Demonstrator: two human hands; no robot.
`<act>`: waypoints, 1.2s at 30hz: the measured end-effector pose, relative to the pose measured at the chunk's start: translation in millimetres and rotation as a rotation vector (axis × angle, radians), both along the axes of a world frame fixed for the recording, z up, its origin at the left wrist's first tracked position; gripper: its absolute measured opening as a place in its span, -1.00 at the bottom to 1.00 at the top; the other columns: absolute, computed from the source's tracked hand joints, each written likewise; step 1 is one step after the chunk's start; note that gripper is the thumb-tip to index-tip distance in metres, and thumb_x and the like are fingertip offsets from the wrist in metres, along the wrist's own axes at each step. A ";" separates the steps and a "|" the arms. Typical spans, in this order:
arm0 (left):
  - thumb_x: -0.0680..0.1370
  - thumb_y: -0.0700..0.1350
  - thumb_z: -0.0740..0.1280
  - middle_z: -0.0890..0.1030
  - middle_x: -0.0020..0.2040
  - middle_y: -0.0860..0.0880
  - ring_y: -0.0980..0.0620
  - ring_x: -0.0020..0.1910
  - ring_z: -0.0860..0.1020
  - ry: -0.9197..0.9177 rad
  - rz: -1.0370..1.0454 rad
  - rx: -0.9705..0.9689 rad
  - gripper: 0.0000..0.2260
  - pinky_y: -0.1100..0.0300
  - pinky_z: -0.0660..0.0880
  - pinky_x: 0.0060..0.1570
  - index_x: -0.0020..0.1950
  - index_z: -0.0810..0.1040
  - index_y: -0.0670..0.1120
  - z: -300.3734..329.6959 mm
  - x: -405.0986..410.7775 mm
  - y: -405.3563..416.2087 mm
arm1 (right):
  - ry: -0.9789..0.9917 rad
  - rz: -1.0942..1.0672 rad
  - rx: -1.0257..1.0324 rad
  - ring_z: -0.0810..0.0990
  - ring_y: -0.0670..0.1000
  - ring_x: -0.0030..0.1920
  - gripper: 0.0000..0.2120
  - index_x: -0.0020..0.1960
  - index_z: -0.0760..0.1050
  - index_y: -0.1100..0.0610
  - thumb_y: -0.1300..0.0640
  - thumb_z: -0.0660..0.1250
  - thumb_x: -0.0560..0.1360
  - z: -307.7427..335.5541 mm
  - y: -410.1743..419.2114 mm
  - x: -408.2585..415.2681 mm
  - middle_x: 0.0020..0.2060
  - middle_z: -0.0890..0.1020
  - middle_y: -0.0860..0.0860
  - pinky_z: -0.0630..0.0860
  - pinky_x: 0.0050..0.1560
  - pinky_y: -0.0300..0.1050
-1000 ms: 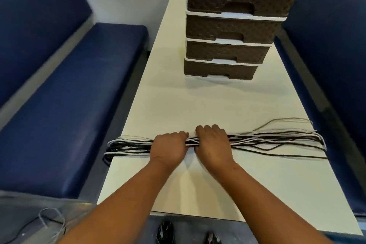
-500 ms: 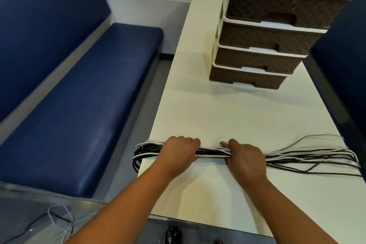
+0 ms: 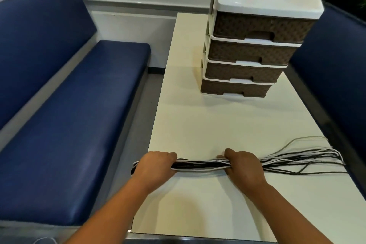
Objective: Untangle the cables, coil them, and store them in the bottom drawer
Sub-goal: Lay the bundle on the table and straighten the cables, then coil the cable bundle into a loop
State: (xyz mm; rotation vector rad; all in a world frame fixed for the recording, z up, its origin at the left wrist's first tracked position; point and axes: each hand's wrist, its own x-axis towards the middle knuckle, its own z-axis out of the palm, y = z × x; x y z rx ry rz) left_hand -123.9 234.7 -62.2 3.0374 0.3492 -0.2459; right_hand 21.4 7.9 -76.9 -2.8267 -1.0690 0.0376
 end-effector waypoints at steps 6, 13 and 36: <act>0.58 -0.01 0.18 0.62 -0.08 -0.02 -0.13 -0.17 0.53 0.012 -0.057 0.009 -0.91 0.10 0.25 -0.32 -0.05 0.38 0.00 -0.4 1.1 1.0 | 0.106 0.163 -0.228 0.14 0.11 0.53 -0.29 0.47 0.24 -0.04 -0.08 0.34 0.35 29.5 12.7 -19.8 0.39 0.35 -0.07 -0.05 0.48 0.25; 0.59 -0.02 0.19 0.62 0.02 -0.06 -0.15 -0.05 0.58 -0.002 -0.126 0.016 -0.83 0.08 0.29 -0.22 0.10 0.43 -0.07 -2.3 1.5 4.9 | -0.002 0.206 -0.001 0.53 0.08 -0.27 -0.75 -0.15 0.49 0.03 -0.01 0.34 0.19 4.6 90.1 -76.7 -0.31 0.54 -0.07 0.38 -0.30 -0.06; 0.54 -0.09 0.40 0.40 -0.48 0.00 0.04 -0.43 0.49 0.061 0.256 -1.179 -0.77 0.19 0.49 -0.27 -0.24 0.41 -0.08 76.3 -61.7 103.6 | 0.633 0.089 0.227 0.31 -0.09 -0.49 -0.73 -0.33 0.39 0.10 0.11 0.35 0.51 117.1 65.7 -27.1 -0.49 0.38 -0.06 0.24 -0.39 -0.16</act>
